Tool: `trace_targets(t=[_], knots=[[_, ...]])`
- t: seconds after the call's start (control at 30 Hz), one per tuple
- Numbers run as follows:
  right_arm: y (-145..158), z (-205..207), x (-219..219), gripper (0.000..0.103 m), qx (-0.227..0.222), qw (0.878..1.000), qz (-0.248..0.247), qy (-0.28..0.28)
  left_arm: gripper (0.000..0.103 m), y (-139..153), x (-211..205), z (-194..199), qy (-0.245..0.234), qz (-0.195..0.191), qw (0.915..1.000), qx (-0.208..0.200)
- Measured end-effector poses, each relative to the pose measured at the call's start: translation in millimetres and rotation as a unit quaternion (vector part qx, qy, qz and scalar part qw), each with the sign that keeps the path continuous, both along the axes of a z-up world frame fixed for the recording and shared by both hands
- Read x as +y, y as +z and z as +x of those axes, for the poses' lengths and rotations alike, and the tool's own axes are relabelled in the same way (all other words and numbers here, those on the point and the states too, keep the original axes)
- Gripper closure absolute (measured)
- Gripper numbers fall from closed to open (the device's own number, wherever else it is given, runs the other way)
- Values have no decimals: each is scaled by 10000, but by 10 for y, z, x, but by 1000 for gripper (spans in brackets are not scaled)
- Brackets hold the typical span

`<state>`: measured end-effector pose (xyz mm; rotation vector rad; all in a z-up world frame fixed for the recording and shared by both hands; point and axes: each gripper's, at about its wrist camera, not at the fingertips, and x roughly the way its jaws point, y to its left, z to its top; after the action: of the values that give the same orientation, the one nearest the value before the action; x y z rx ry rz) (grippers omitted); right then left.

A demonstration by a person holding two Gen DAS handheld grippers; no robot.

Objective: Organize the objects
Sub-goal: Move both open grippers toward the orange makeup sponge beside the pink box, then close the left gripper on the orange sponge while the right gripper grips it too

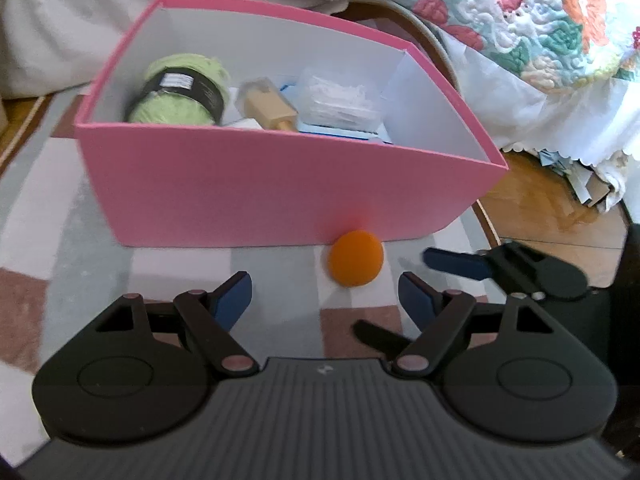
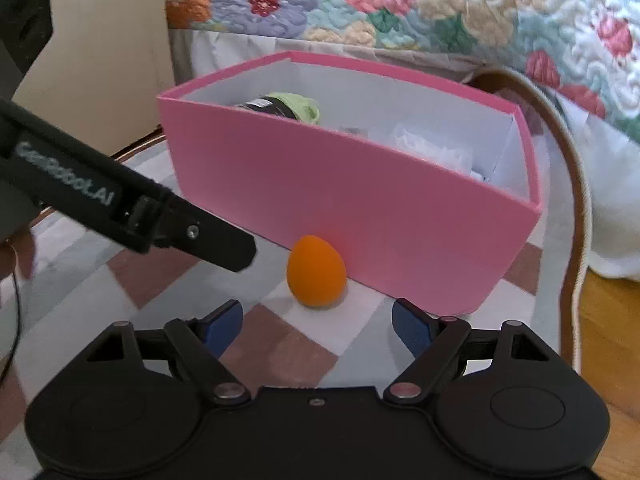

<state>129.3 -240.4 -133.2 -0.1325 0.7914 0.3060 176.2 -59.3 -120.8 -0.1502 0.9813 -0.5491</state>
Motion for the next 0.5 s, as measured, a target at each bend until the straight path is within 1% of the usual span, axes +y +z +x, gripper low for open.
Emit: trace_targets(t=[0.1,0.17,0.23,0.3,0.33,0.4,0.43,0.5], knots=[[-145,72,30,18,35,10000,25,27,24,-85,-34,31,-79,-87,9999,-81],[-207,104,64,18,19,10000,-61,-7,25,-132,-11,68,-55,-310,9995,-21],[-241,135,70,18,17,10000,-6,-27,28,-175,3,125,-25,-610,9981,76],[-262,176,88,21,44,10000,23,-18,37,-197,-21,169,-34,-700,9974,137],[-268,194,102,22,43,10000,13,-8,39,-207,-53,184,-89,-657,9977,173],[-262,215,117,27,-14,10000,17,-13,46,-226,-96,186,-132,-610,9978,211],[-257,226,121,30,-27,10000,39,-12,48,-241,-103,176,-131,-666,9975,216],[-250,243,133,42,-27,10000,69,-1,56,-260,-114,175,-164,-723,9970,240]])
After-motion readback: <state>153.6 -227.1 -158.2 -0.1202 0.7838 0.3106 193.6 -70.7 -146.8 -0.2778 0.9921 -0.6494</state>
